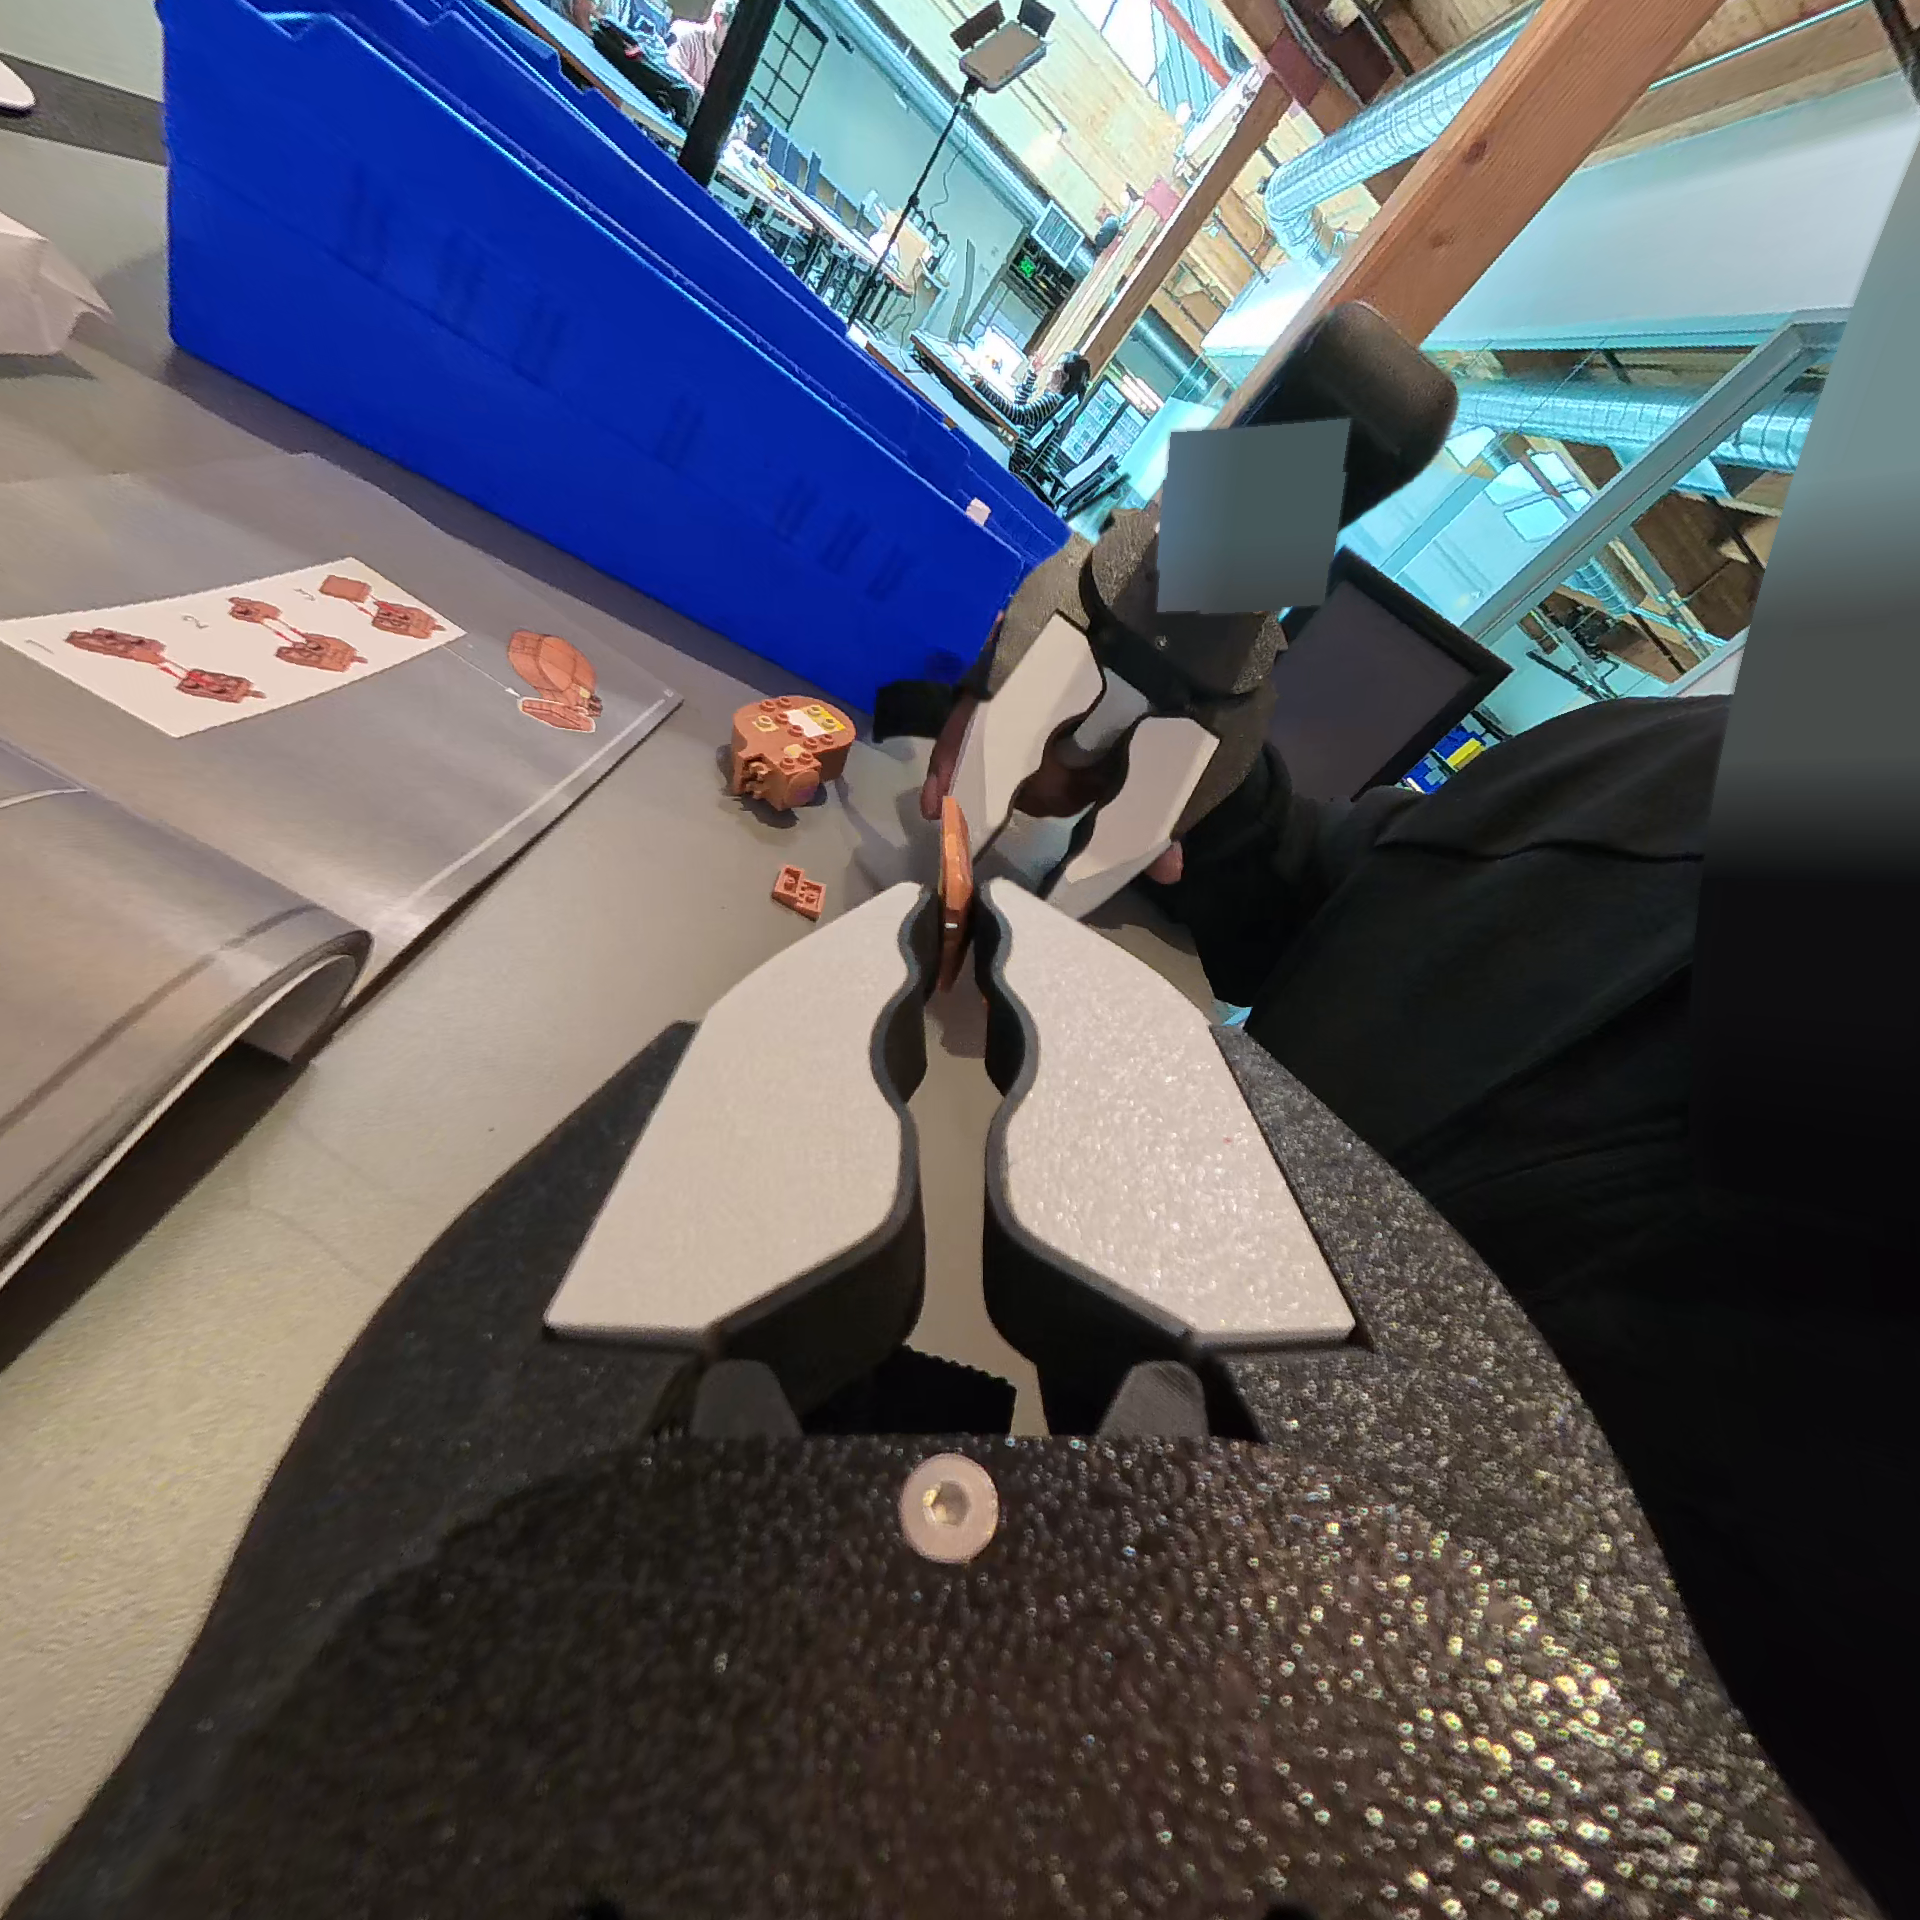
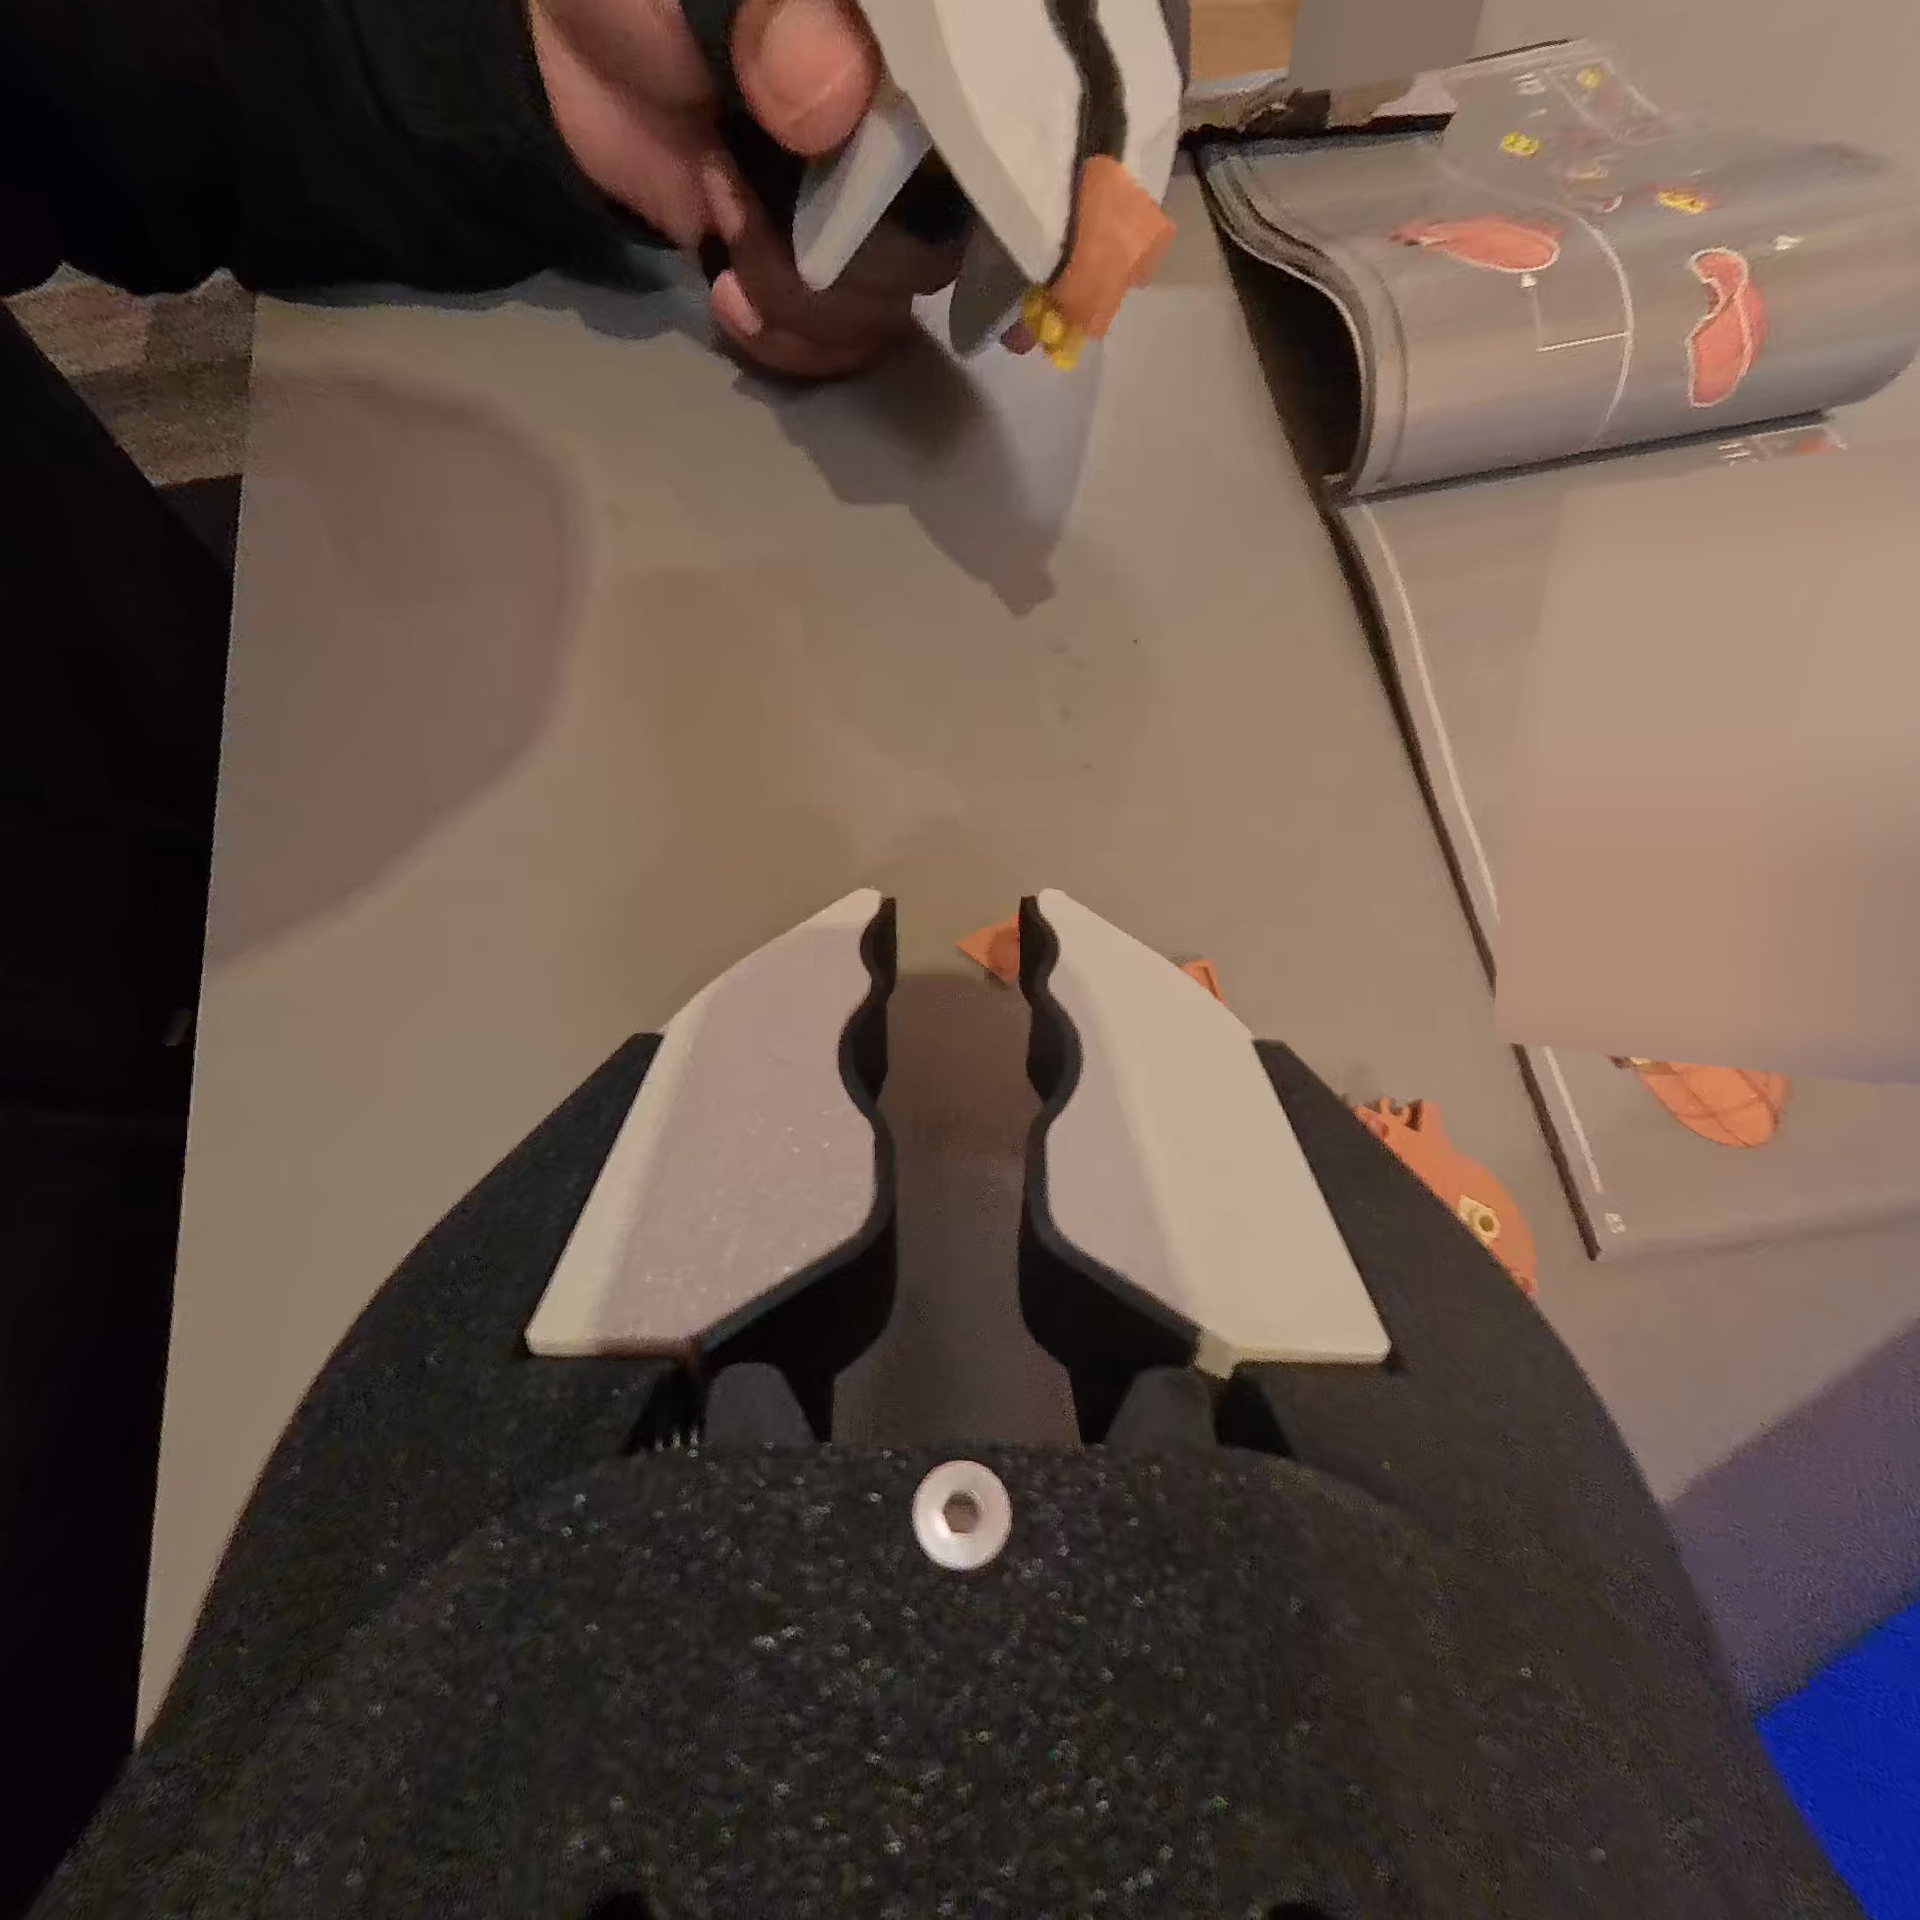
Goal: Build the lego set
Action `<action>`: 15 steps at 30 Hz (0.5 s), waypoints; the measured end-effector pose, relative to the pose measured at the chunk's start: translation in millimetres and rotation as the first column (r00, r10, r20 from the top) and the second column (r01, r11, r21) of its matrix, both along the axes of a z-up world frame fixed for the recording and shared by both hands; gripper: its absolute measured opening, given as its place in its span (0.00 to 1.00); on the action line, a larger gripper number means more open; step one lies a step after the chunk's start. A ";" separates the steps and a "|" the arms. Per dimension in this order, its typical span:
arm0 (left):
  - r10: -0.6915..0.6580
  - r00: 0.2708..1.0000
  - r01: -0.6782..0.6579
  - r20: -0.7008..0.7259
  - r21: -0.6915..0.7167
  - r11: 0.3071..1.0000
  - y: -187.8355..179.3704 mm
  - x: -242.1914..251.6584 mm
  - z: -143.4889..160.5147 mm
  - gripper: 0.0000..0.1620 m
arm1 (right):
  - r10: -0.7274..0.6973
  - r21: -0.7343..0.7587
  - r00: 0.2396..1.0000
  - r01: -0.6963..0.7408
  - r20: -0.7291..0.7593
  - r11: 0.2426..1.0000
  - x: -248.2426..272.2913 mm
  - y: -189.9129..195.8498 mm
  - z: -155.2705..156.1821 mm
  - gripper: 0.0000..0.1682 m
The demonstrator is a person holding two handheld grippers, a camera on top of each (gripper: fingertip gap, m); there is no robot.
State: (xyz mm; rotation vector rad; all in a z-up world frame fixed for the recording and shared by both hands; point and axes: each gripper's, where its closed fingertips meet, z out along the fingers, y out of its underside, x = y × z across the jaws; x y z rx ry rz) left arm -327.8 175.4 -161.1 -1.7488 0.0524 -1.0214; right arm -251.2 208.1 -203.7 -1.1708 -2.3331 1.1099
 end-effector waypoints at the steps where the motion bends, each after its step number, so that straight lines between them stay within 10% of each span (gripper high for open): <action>1: 0.001 1.000 -0.001 0.000 -0.001 1.000 0.1 -0.1 -0.1 0.03 | 0.005 -0.007 1.000 -0.005 0.004 1.000 0.5 -1.4 -0.3 0.14; 15: -0.004 1.000 0.004 -0.001 -0.006 1.000 0.3 0.7 -1.1 0.03 | -0.013 -0.017 1.000 0.013 -0.002 1.000 -1.0 2.5 1.0 0.13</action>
